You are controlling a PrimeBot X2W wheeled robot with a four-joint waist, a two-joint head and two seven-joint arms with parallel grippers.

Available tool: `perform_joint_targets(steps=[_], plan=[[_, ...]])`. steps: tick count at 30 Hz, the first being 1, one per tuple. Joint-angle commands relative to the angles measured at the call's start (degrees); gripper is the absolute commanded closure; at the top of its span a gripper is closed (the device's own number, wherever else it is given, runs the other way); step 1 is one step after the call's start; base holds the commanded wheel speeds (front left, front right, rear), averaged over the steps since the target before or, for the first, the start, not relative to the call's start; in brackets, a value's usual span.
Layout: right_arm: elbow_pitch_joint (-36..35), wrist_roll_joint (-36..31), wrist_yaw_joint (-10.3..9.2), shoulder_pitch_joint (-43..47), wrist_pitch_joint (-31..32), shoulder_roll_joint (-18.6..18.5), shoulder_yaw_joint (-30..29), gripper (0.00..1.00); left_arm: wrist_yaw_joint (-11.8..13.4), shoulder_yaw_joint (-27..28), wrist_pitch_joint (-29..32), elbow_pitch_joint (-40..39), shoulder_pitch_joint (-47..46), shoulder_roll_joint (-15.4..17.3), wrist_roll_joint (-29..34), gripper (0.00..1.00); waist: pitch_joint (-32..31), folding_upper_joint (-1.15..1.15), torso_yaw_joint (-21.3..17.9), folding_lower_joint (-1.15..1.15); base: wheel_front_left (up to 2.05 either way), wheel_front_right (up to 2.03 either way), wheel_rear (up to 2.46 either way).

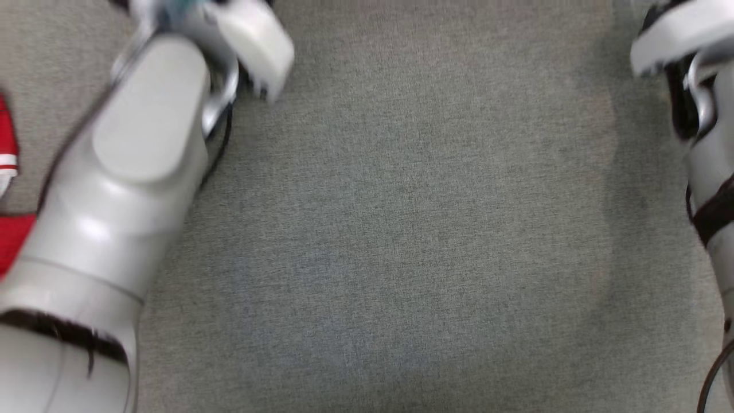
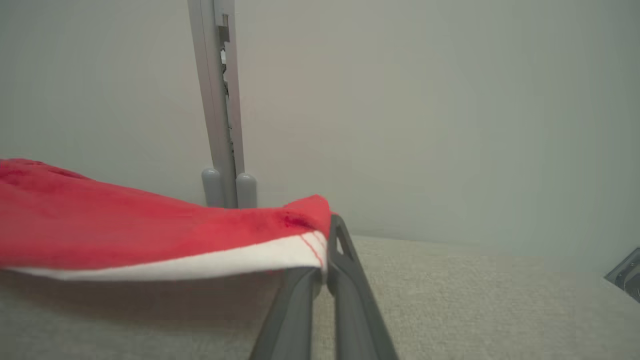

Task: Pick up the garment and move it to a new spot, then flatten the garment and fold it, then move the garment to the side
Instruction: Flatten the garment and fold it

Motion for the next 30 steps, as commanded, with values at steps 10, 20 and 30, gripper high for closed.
perform_joint_targets(steps=[10,20,30], plan=[[7.73,6.64,-0.12,10.88,-0.2,-3.36,11.1,1.0,-0.72,-3.62,-0.19,-3.3,16.64,4.34,4.78,1.0,-10.53,0.0,0.41,-0.01,0.0,0.0,0.0],[10.02,16.94,-0.12,16.68,2.34,-6.91,23.99,1.0,-1.32,-7.14,-0.19,-4.17,26.02,5.26,6.26,1.0,-18.09,0.0,-0.12,-0.01,0.0,0.0,0.0],[1.74,31.75,-0.13,24.32,13.67,-14.66,37.89,1.0,-1.39,-17.97,-0.14,-2.09,35.64,5.54,-3.45,1.0,-26.99,0.0,-0.79,-0.01,0.0,0.0,0.0]])
